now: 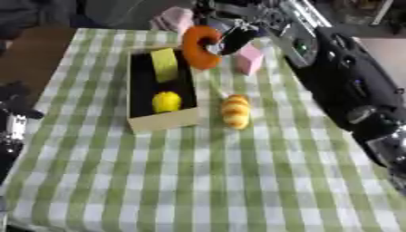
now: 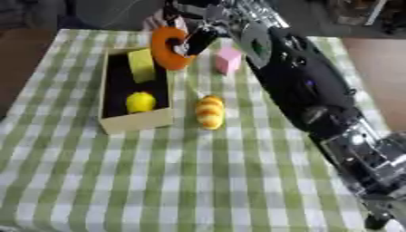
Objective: Pick up objects on the table and place them in the box.
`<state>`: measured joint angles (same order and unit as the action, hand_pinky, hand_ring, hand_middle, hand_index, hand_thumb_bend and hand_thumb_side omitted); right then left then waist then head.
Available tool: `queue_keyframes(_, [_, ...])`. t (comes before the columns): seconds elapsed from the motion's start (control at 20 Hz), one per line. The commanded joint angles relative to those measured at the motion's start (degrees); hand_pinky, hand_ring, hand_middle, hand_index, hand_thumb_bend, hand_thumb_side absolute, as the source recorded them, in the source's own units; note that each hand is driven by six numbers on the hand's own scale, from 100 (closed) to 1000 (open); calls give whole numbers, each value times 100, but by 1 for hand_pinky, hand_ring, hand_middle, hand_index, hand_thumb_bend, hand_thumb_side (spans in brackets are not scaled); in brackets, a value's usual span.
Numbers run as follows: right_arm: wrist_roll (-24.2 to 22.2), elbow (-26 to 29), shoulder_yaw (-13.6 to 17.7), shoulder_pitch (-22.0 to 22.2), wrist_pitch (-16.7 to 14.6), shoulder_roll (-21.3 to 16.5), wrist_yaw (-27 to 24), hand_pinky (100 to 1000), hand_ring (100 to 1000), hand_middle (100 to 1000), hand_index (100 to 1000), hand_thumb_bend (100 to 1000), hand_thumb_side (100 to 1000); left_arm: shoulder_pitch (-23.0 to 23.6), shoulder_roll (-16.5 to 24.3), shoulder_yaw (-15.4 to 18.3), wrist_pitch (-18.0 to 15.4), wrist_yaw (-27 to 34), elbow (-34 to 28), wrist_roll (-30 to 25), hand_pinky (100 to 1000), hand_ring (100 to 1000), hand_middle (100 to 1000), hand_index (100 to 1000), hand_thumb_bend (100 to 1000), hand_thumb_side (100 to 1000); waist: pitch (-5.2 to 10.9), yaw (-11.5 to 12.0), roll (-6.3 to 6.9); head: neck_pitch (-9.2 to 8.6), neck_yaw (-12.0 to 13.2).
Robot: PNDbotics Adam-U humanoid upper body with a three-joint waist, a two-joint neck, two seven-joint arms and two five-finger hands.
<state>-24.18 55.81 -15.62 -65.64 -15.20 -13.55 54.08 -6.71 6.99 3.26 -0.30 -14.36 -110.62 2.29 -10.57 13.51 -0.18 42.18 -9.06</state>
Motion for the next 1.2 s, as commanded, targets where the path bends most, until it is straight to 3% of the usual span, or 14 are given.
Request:
queue_keyframes(0.05, [415,-307,273,-195,24,270,489,858,823,805,438,100,218,-76,15,-29,4,187,-141,381,737,567,729,849,283,754,-7,38,73,-86,-115])
queue_keyframes(0.5, [1458,-926,631,-122,274,908,1565,856,826,814,495,100,210,-152,-28,-128,-49,506,-128,986,733,565,724,848,216,764,-50,191,79,-108,-286])
queue_keyframes(0.6, [1575,-978,652,-94,324,994,1746,851,823,814,585,100,210,-165,-30,-135,-52,570,-123,1069,728,558,715,840,199,770,-53,219,72,-111,-308])
queue_keyframes(0.7, [1614,-1059,661,-51,350,1073,1844,852,825,817,621,100,214,-176,-25,-143,-50,610,-116,1121,727,558,715,840,198,769,-57,236,67,-114,-316])
queue_keyframes(0.95, [1471,-1293,694,69,486,1224,2034,856,835,831,805,100,228,-217,-24,-163,-72,650,-114,1104,728,558,715,840,201,770,-65,269,57,-115,-332])
queue_keyframes(1.2, [1433,-1308,641,104,592,1283,2336,870,852,852,927,100,236,-229,-19,-166,-63,648,-101,1047,728,557,715,841,204,773,-65,272,44,-114,-336])
